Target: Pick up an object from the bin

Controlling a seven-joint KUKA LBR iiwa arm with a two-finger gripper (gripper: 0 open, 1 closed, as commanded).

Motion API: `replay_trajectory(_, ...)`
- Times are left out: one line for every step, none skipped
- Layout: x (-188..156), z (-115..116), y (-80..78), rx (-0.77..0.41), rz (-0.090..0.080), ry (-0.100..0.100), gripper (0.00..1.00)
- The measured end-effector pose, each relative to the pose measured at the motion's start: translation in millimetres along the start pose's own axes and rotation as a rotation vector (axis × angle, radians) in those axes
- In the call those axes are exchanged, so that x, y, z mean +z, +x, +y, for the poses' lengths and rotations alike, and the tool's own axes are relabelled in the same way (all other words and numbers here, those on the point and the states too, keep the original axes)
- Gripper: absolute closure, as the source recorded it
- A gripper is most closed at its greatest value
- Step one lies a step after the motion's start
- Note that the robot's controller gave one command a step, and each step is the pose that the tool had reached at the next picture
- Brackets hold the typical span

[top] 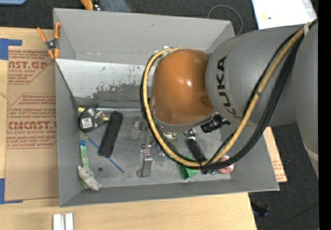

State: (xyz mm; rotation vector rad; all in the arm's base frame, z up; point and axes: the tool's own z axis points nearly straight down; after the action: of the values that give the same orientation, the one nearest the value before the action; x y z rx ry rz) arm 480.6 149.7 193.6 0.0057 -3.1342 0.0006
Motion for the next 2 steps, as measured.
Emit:
replay_trajectory(-4,-1,-1.8,0.003,-0.007,-0.001,0.00)
replay_trajectory(58,17,-40.9,-0.170,-0.012,-0.001,0.00)
